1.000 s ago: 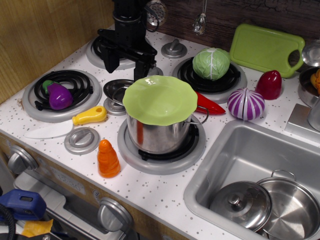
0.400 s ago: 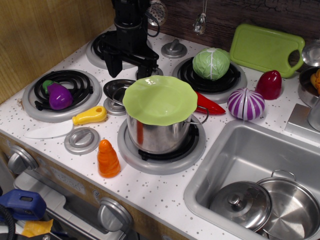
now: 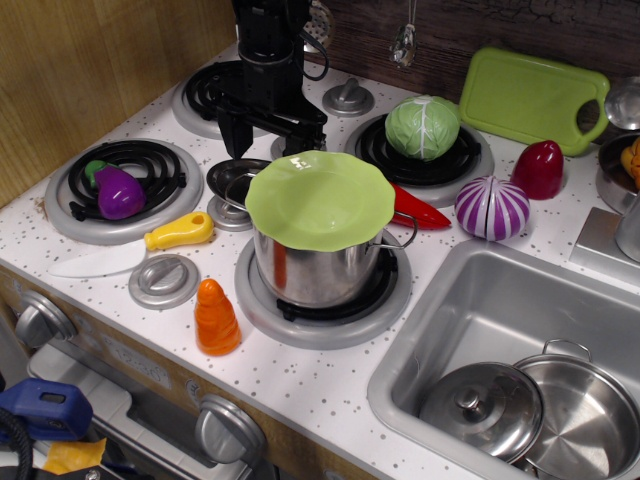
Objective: Put lid on stove
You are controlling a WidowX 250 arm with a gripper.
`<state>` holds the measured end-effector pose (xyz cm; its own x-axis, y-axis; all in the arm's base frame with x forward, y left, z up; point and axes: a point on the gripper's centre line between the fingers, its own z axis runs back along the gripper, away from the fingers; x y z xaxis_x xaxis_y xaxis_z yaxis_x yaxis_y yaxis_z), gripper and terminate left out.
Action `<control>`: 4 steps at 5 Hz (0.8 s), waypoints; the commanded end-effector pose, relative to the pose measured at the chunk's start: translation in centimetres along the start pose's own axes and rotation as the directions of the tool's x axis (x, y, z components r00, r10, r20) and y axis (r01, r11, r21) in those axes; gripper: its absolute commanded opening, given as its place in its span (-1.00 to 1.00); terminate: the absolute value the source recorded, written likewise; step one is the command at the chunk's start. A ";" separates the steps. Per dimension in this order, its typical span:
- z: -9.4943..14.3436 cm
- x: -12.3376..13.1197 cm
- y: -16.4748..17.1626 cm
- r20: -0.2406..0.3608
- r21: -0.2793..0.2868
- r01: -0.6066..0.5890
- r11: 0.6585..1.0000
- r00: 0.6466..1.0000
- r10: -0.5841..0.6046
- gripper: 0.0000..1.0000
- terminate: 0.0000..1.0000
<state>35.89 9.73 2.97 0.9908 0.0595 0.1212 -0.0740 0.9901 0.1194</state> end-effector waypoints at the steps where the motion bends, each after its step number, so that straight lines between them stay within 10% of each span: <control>1: 1.1 0.5 -0.4 0.057 0.011 -0.010 1.000 0.998 0.010 1.00 -1.00; 3: 0.8 0.0 -0.7 0.058 0.014 -0.025 1.000 0.998 0.024 1.00 -1.00; 4: 0.6 -0.2 -0.8 0.063 0.020 -0.033 0.999 0.997 0.032 -1.00 -1.00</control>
<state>35.29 9.01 1.67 0.9863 0.0873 0.1400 -0.1058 0.9857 0.1313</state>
